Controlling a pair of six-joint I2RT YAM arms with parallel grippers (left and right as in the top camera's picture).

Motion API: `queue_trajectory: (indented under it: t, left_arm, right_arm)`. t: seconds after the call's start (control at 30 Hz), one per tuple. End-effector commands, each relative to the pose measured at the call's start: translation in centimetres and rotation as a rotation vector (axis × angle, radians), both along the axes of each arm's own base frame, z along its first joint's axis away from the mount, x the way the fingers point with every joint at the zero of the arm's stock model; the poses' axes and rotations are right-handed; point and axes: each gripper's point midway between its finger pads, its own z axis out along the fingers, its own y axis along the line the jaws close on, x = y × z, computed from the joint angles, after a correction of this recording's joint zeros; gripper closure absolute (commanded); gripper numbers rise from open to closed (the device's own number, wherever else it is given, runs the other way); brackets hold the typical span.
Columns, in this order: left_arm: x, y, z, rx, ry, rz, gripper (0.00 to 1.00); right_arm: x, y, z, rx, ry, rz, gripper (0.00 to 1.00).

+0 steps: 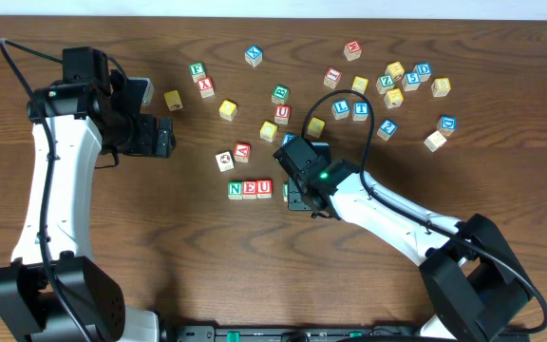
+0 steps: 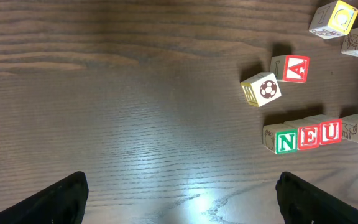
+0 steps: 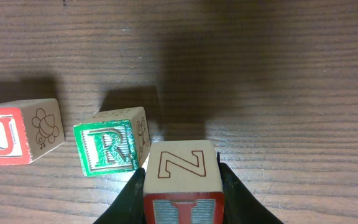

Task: Spell out NEURIPS
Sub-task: 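Lower the I block onto the table right of the R block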

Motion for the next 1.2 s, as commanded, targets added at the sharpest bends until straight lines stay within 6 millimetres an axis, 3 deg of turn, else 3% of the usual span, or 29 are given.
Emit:
queue_trajectory:
  t: [0.0,0.63,1.17]
  left_arm:
    - [0.3,-0.2,1.1,-0.003,-0.033,-0.015,0.05]
    - [0.3,-0.2,1.1,-0.003,-0.033,-0.015,0.05]
    - [0.3,-0.2,1.1,-0.003,-0.033,-0.015,0.05]
  right_arm:
    - [0.1,-0.3,-0.3,-0.021,-0.013,-0.022,0.99]
    - [0.3,-0.2,-1.9,-0.035,-0.002,-0.022,0.99]
    - [0.8,0.7,-1.7,0.009,-0.018,-0.016,0.99]
